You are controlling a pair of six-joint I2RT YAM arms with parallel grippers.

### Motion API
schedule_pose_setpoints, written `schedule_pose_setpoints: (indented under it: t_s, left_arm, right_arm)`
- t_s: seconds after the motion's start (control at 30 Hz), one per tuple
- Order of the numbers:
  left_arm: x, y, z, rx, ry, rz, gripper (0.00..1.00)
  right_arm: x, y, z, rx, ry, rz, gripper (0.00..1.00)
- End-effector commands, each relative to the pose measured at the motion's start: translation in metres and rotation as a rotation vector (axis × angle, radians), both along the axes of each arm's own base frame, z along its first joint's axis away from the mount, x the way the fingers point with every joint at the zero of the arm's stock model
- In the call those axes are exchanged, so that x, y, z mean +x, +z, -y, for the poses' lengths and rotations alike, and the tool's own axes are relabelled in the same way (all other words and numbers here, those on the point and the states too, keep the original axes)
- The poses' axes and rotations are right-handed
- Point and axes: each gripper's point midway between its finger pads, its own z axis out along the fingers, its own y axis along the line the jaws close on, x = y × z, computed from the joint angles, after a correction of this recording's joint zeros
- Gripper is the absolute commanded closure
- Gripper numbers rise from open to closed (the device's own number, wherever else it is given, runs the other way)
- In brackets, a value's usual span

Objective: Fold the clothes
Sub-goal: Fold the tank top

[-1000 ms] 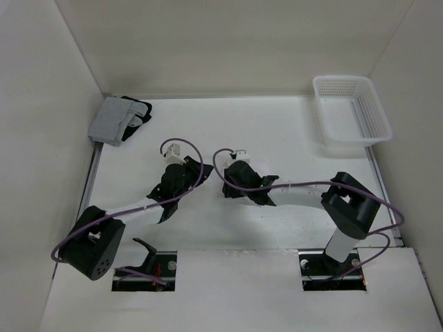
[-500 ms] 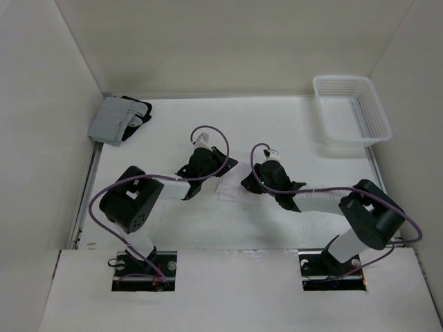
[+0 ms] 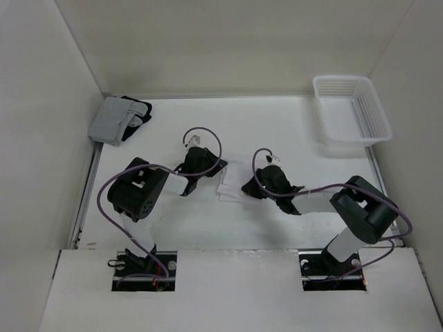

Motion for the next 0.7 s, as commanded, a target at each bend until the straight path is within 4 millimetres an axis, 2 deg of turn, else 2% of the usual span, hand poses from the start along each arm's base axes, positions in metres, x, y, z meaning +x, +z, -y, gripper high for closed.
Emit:
schedule_pose_setpoints:
  t_s: [0.0,0.17,0.23,0.33,0.5,0.57,0.67]
  left_arm:
    - [-0.001,0.012,-0.012,0.033,0.014,0.071,0.96]
    - [-0.006,-0.014,-0.030,0.082,0.042,0.026,0.95]
    - [-0.006,-0.010,-0.037,0.079,0.055,0.038,0.95]
    - [-0.007,0.015,-0.038,0.064,0.054,0.107,0.95]
    - [-0.026,0.058,-0.016,0.031,-0.010,0.196,0.94]
    - [-0.034,0.068,0.001,0.025,-0.049,0.212,0.94]
    - [-0.040,0.073,0.029,0.013,-0.106,0.216,0.94]
  right_arm:
    - [0.007,0.007,0.003,0.032,-0.024,0.019,0.94]
    - [0.004,0.005,0.006,0.019,-0.028,0.002,0.94]
    - [0.003,0.007,0.007,0.017,-0.027,0.003,0.93]
    - [-0.001,0.012,0.006,0.025,-0.007,0.012,0.92]
    - [-0.002,0.042,0.002,0.051,0.036,0.073,0.89]
    - [0.001,0.056,-0.001,0.062,0.055,0.101,0.88]
    - [0.021,0.070,0.007,0.064,0.028,0.143,0.89]
